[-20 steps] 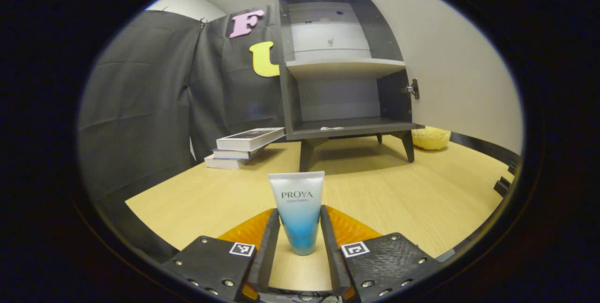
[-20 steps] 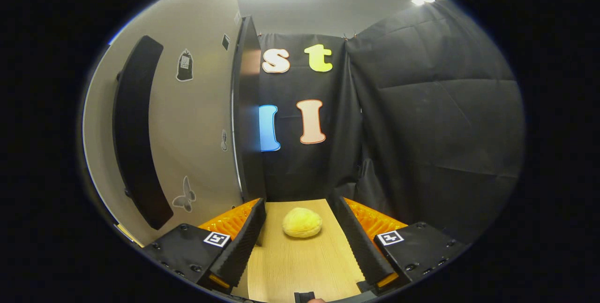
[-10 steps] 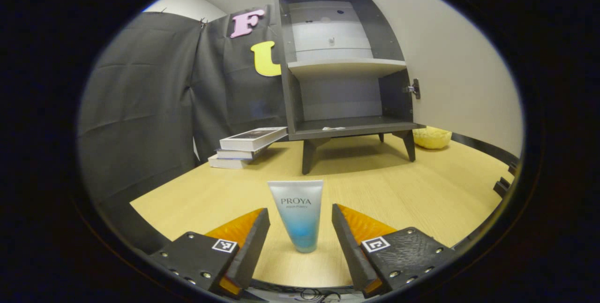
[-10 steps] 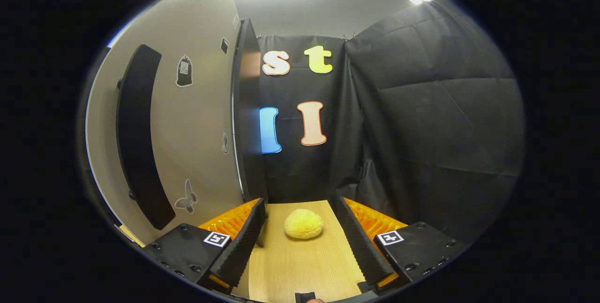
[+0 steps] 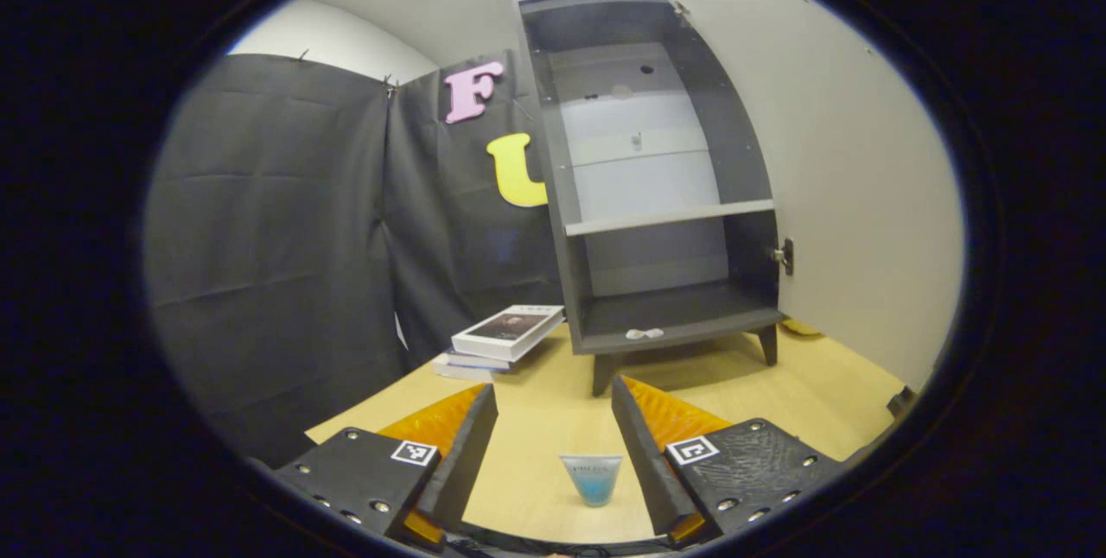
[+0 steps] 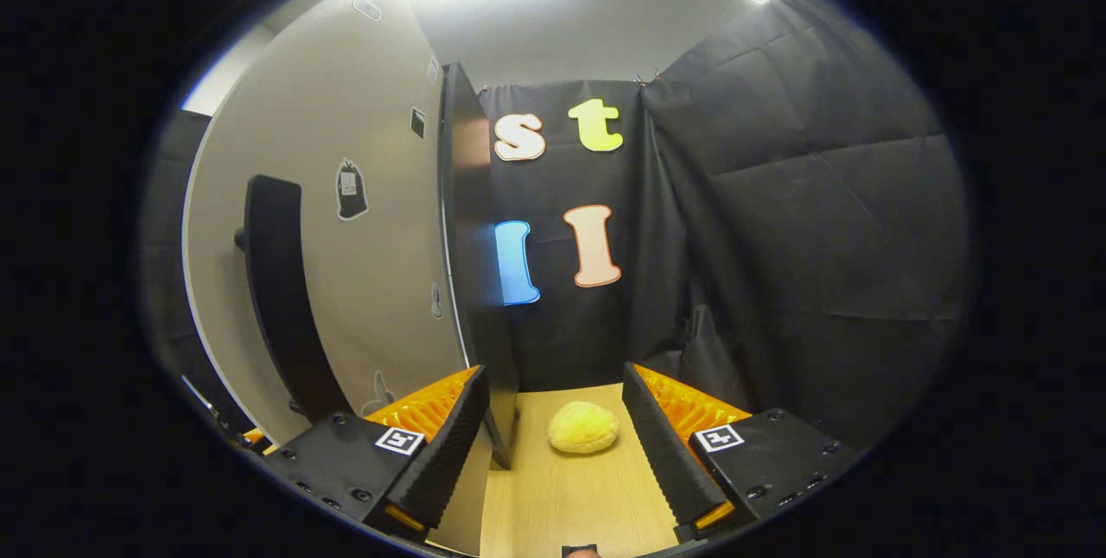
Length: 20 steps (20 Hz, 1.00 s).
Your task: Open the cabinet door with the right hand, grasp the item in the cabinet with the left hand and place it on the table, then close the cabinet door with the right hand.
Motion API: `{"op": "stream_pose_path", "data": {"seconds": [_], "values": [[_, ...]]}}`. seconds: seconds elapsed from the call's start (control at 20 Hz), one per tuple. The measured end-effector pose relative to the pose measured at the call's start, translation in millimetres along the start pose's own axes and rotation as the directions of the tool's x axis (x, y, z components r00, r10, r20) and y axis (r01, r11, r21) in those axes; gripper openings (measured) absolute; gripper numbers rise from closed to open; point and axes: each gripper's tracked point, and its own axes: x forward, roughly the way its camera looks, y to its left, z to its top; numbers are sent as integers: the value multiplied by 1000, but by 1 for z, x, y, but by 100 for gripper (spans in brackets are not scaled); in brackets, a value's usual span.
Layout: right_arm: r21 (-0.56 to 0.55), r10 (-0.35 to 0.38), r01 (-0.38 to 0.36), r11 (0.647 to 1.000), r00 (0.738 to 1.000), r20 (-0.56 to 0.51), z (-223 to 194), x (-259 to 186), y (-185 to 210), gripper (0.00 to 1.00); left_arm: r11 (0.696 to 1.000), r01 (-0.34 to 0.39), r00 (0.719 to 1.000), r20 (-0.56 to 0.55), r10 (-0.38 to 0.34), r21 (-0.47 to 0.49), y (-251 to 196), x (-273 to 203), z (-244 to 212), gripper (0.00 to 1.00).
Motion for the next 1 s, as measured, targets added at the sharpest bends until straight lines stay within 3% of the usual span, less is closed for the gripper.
{"op": "stream_pose_path", "data": {"seconds": [0.25,0.5,0.7,0.75,0.8,0.95,1.0], "values": [[-17,7,-7,1000,1000,6,18,-11,7,98,999,-35,999,37,37,-38,31,-9,64,81],[-28,-61,61,998,998,8,27,-37,13,98,999,2,994,108,2,-40,55,0,107,81],[-62,-119,118,991,993,2,25,-49,26,98,998,40,990,138,-33,-50,72,10,115,81],[-73,-138,137,988,990,-3,24,-50,30,92,997,47,990,137,-39,-56,76,13,114,81],[-97,-159,158,983,987,0,25,-50,29,98,997,51,989,139,-43,-59,82,15,112,81],[-115,-199,197,974,980,-6,24,-52,32,91,996,52,990,134,-42,-66,101,22,104,81],[-106,-206,204,973,979,-11,23,-52,34,95,996,51,990,134,-41,-70,109,25,103,80]]}}
